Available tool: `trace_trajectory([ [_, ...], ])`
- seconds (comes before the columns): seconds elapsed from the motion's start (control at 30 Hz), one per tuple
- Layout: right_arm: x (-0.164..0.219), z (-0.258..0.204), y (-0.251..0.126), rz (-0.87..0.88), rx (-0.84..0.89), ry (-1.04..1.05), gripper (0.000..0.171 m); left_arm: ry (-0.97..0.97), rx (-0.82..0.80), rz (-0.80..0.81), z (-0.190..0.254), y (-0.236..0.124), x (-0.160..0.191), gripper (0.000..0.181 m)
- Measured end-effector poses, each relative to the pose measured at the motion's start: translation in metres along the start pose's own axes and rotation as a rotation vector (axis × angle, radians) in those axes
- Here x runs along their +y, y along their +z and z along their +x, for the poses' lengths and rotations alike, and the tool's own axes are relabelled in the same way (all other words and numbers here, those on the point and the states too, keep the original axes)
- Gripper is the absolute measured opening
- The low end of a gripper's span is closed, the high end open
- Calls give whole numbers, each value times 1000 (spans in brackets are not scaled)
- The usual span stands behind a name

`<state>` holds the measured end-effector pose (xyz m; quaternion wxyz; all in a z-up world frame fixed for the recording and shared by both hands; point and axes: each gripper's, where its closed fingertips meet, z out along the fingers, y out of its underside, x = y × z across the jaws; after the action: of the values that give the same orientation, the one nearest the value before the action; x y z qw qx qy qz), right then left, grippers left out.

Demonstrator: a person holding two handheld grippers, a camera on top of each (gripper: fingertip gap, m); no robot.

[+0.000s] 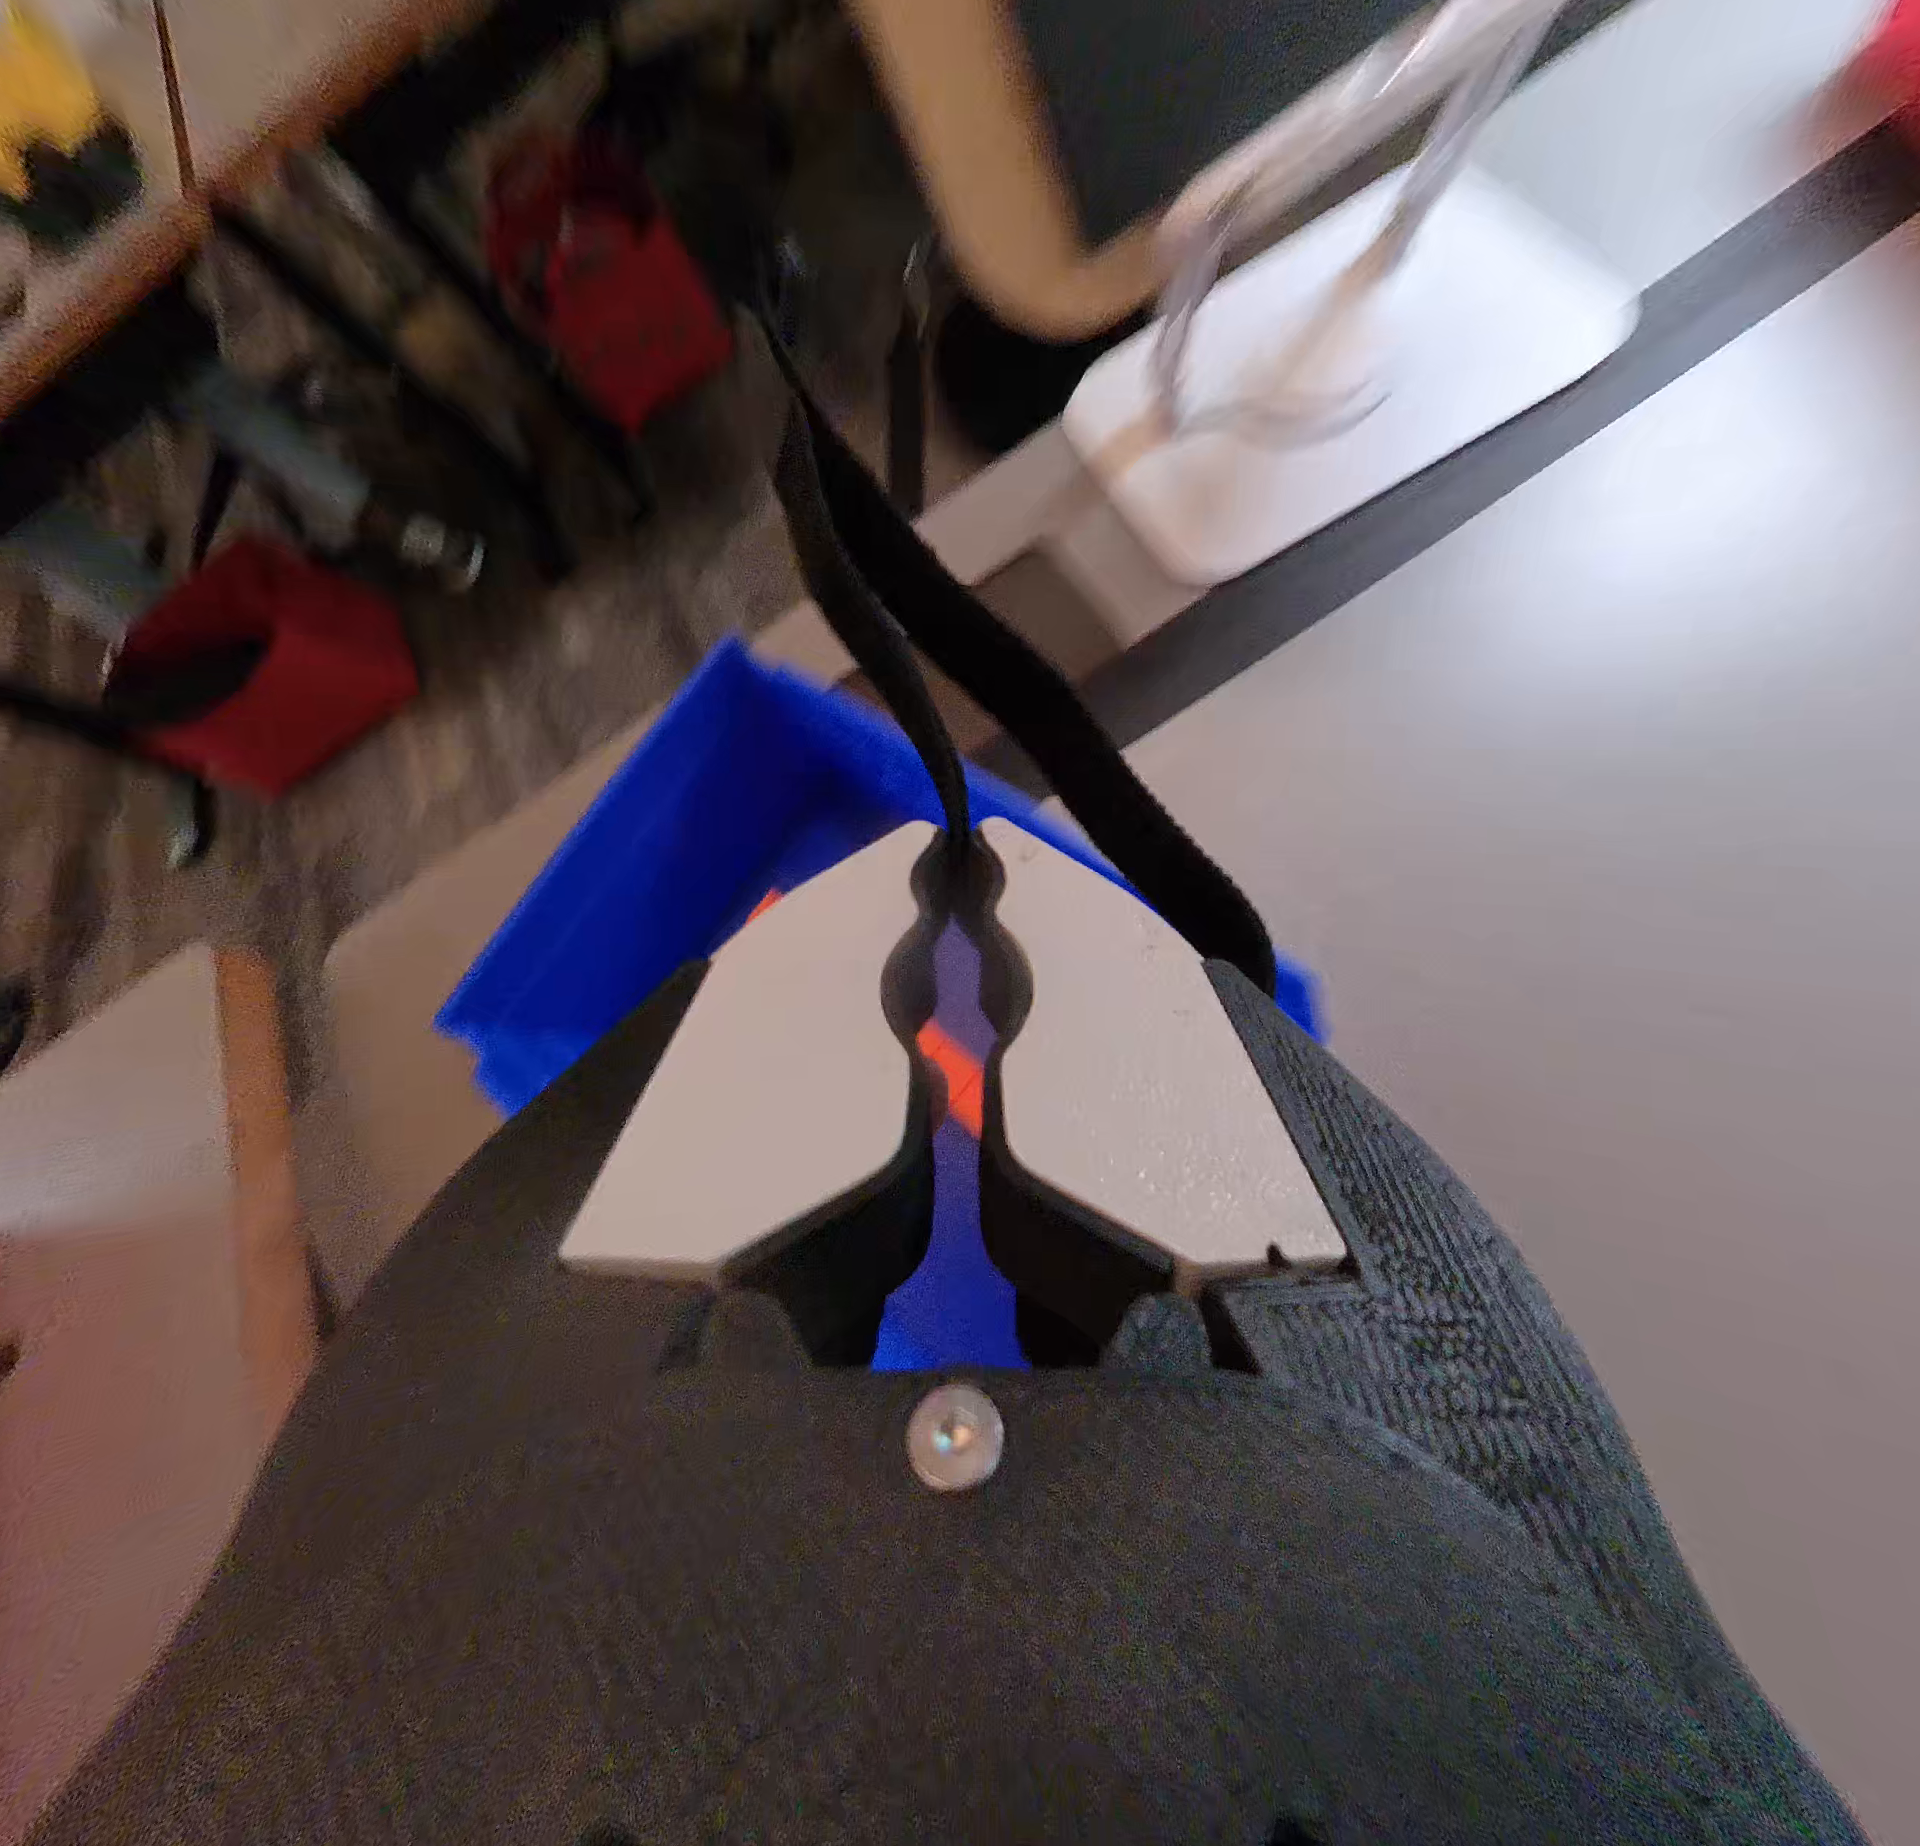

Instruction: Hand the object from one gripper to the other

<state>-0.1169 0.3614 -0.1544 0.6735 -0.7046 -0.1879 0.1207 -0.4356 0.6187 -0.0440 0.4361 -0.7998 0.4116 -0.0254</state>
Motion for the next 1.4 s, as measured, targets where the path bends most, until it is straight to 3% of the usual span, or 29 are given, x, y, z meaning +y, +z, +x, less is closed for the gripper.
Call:
trace_trajectory([
  [0.03, -6, -2, 4, 16, -11, 13, 31, 9, 40, 90, 16, -18, -17, 2],
  [0.17, -63, -35, 22, 146, -196, 156, 35, 43, 291, 459, 106, -84, -72, 3],
  [0.3, -151, -76, 38, 332, -484, 340, 43, -10, 735, 775, 207, -144, -98, 3],
  [0.37, -190, -87, 42, 406, -623, 421, 52, -23, 926, 855, 244, -162, -97, 3],
  [0.5, -234, -99, 32, 518, -803, 471, 49, -65, 1186, 859, 284, -162, -80, 2],
  [0.57, -229, -104, 28, 516, -802, 370, 6, -102, 1255, 805, 290, -153, -74, 3],
  [0.6, -224, -103, 28, 506, -765, 304, 5, -105, 1282, 769, 290, -148, -70, 3],
  [0.73, -200, -96, 33, 314, -671, 135, 4, -58, 1080, 748, 266, -120, -65, 20],
  [0.83, -180, -88, 40, 174, -609, 98, 4, -20, 1021, 819, 252, -136, -68, 33],
  [0.97, -143, -109, 61, -26, -679, 157, 4, 197, 850, 848, 265, -144, -64, 43],
  [1.17, -105, -156, 69, -230, -886, 302, 4, 288, 713, 818, 266, -132, -61, 5],
  [1.4, -94, -153, 73, -258, -891, 335, 4, 229, 850, 823, 273, -136, -60, 9],
])
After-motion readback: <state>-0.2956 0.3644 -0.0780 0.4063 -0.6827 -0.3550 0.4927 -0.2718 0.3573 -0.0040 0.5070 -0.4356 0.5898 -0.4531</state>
